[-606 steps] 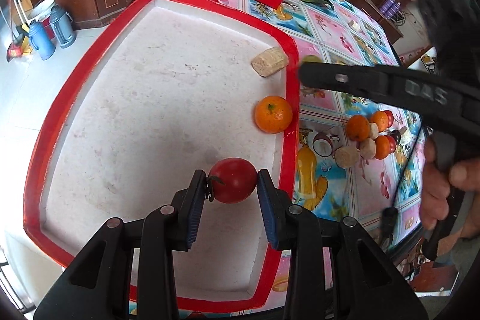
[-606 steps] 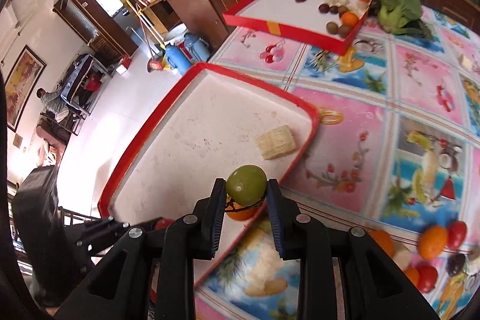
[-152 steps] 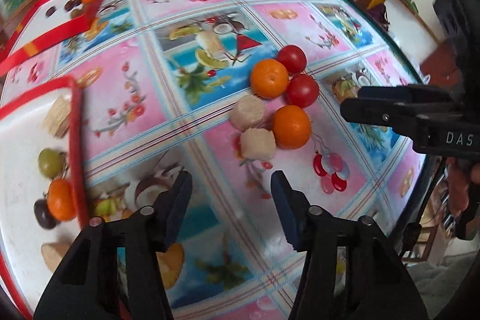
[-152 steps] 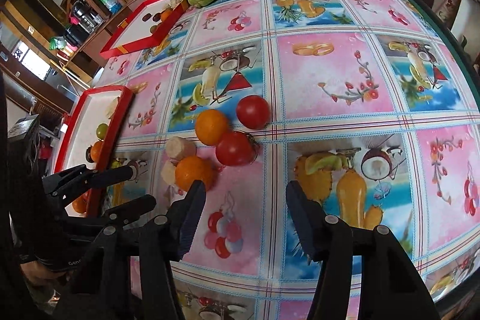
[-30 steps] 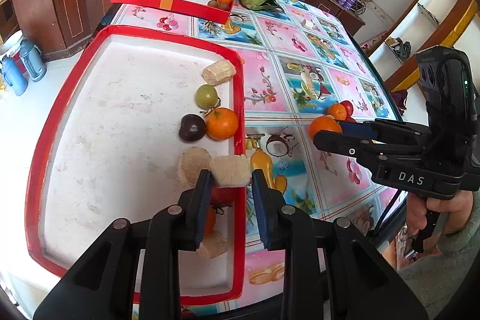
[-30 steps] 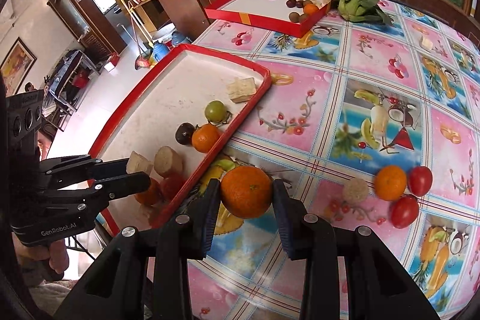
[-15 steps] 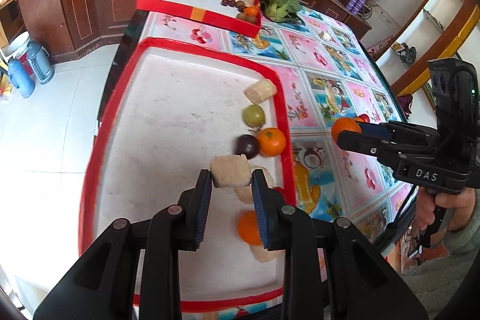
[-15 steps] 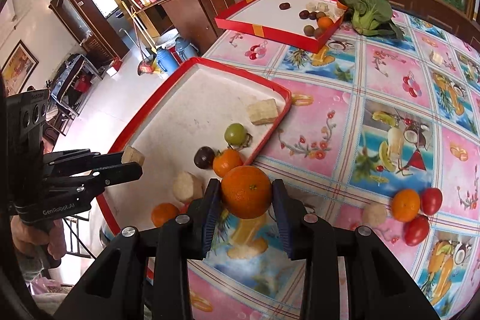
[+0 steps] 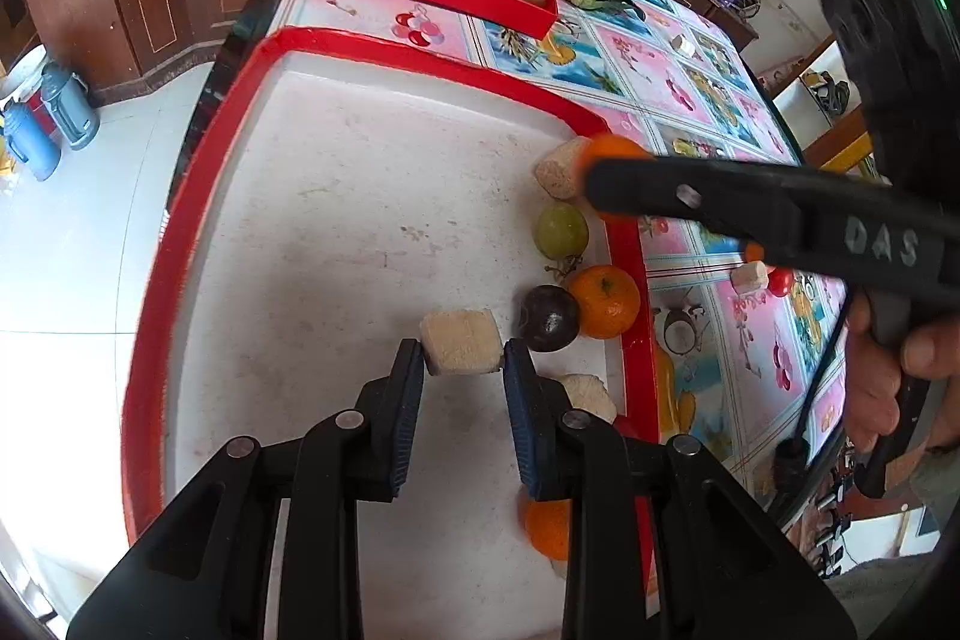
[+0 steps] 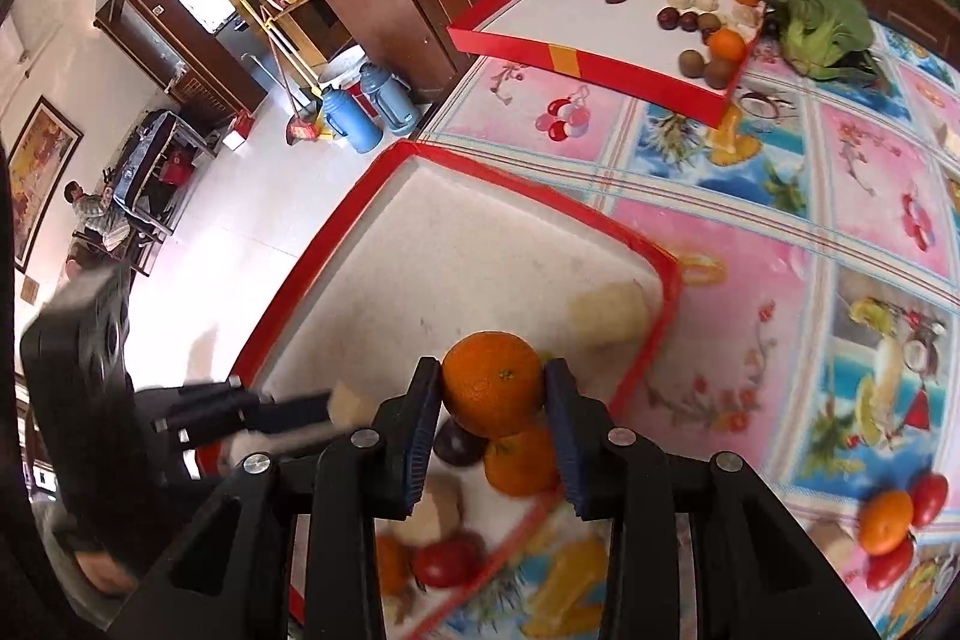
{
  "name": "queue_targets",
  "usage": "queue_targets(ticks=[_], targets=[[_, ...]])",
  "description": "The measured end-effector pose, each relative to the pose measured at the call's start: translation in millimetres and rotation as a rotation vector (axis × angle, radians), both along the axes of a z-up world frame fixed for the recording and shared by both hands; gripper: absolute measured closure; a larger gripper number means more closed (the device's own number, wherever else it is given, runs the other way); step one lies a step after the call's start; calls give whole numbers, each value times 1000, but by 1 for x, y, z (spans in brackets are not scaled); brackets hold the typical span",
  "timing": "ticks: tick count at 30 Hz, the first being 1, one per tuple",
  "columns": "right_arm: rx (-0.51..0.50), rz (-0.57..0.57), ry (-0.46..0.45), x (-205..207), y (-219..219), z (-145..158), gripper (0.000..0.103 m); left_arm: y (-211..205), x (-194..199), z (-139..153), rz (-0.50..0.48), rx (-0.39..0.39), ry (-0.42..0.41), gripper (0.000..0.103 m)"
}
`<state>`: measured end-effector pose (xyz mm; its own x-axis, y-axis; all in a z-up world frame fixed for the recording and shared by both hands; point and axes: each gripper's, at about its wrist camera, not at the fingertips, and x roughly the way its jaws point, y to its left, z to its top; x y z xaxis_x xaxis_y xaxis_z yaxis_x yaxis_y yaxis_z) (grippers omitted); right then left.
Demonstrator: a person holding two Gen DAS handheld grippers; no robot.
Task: Organize fruits
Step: 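Carry the cube and orange over the large red tray, then open both tools to release the cube and orange into the tray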
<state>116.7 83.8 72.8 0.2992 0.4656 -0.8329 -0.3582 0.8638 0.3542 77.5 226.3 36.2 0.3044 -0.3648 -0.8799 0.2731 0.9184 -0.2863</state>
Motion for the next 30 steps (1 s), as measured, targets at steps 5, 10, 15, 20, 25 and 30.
queue_targets(ticks=[5,10,15,20,25,30], targets=[[-51,14,17,21,24,-14,68,-6,3,-7,-5,-3,12,78],[-74,14,39,29,31,-30,68,-8,6,-12,-10,-2,19,78],[-96,5,52,33,31,-41,67,-12,7,-12,-28,14,12,78],[-86,5,56,32,29,-44,65,-13,8,-11,-25,19,19,75],[-51,-15,58,29,20,-37,57,-15,7,-9,-4,54,17,48],[1,-43,47,14,-2,-21,55,-12,2,-6,28,74,18,43]])
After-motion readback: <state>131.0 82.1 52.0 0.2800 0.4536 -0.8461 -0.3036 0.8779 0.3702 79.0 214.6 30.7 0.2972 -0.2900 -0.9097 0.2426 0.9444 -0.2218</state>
